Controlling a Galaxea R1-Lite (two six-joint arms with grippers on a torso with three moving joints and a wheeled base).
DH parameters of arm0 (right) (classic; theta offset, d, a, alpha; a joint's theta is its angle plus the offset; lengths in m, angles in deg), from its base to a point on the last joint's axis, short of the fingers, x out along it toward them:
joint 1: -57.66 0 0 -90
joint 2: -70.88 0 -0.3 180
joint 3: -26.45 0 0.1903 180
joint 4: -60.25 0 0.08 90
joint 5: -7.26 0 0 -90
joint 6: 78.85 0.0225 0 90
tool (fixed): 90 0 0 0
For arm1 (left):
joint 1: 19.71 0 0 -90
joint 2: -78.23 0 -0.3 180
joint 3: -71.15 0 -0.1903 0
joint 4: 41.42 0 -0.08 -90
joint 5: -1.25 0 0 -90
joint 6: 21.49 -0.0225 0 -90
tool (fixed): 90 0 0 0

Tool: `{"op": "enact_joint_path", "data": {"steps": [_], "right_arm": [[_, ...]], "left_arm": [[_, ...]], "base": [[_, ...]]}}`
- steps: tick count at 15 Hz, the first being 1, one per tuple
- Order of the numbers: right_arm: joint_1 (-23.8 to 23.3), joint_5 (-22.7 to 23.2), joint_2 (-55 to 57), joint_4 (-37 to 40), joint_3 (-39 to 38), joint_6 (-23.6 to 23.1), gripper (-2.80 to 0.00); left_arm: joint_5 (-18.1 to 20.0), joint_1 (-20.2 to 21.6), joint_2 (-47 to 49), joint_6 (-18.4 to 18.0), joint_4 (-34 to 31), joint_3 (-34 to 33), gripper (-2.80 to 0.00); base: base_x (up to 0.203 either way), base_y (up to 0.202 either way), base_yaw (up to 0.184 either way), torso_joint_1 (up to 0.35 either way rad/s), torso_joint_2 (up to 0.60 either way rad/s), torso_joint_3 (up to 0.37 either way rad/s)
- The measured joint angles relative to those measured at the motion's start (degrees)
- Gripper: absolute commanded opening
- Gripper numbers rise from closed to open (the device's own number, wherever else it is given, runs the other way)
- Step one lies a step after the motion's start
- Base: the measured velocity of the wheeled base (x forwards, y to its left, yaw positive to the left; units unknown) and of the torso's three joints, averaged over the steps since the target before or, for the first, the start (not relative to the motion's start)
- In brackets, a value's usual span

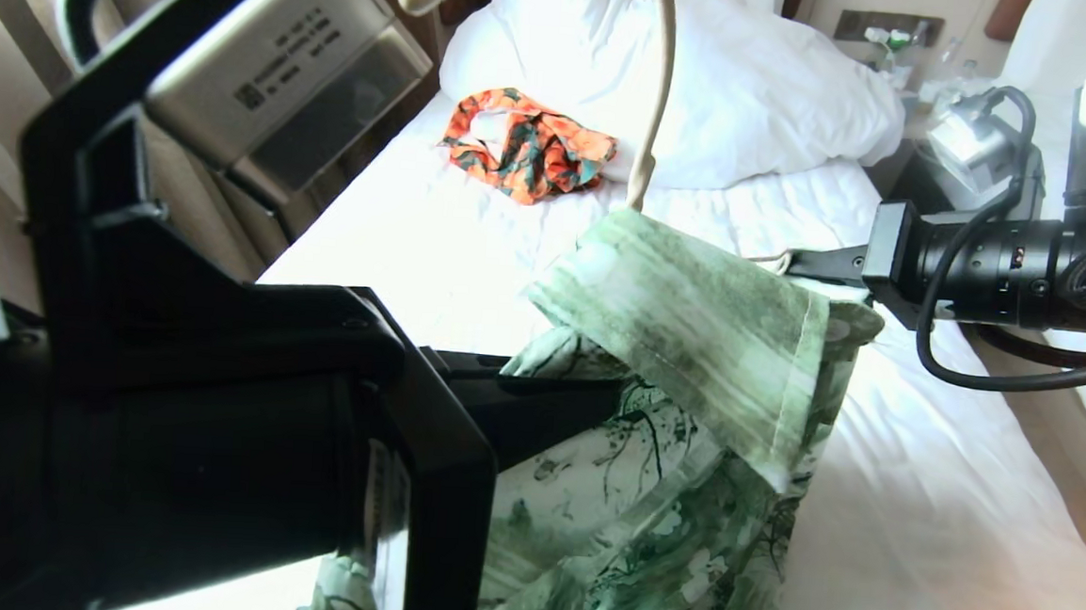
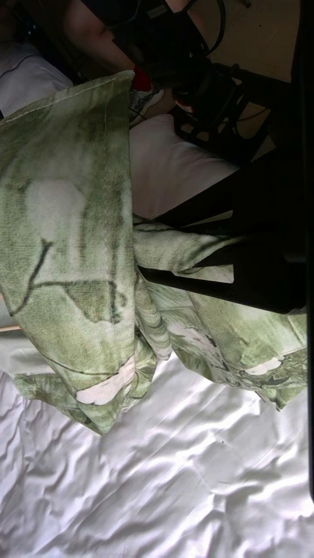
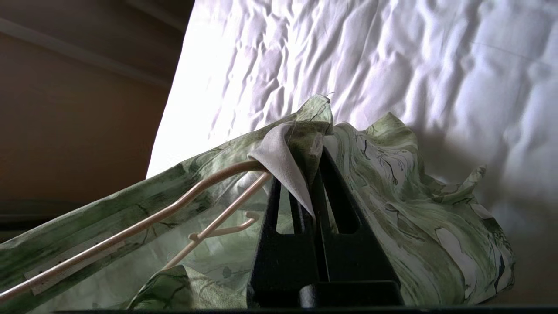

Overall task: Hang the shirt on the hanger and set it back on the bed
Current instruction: Hook the other side of the shirt onto the hanger

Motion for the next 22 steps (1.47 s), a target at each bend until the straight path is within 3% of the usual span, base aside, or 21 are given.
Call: {"op": "enact_joint_path", "data": {"steps": [7, 14, 20, 22], "right_arm": [[-2.49, -0.69, 1.69, -4.76, 0.33, 0.00, -2.80], [-1.67, -0.62, 1.67, -4.95, 0.70, -0.26, -2.80], [-0.38, -0.59, 0.07, -4.80, 0.33, -2.29, -2.80], [-0.01, -0.65, -0.46, -4.46, 0.16, -5.66, -2.80]], "left_arm": [[-1.08, -0.13, -2.63, 0.02, -2.97, 0.05, -2.80], [-0.13, -1.19, -0.80, 1.82, -2.78, -0.10, -2.80], [1.74, -1.16, 1.57, 5.14, -2.71, 0.37, -2.80], [1.77, -1.18, 1.89, 5.27, -2.84, 0.18, -2.80]], "base": [[0.000, 0.000, 0.000, 0.000, 0.00, 0.000], [0.000, 0.000, 0.000, 0.000, 0.00, 0.000], [0.000, 0.000, 0.000, 0.000, 0.00, 0.000], [0.000, 0.000, 0.000, 0.000, 0.00, 0.000]]}}
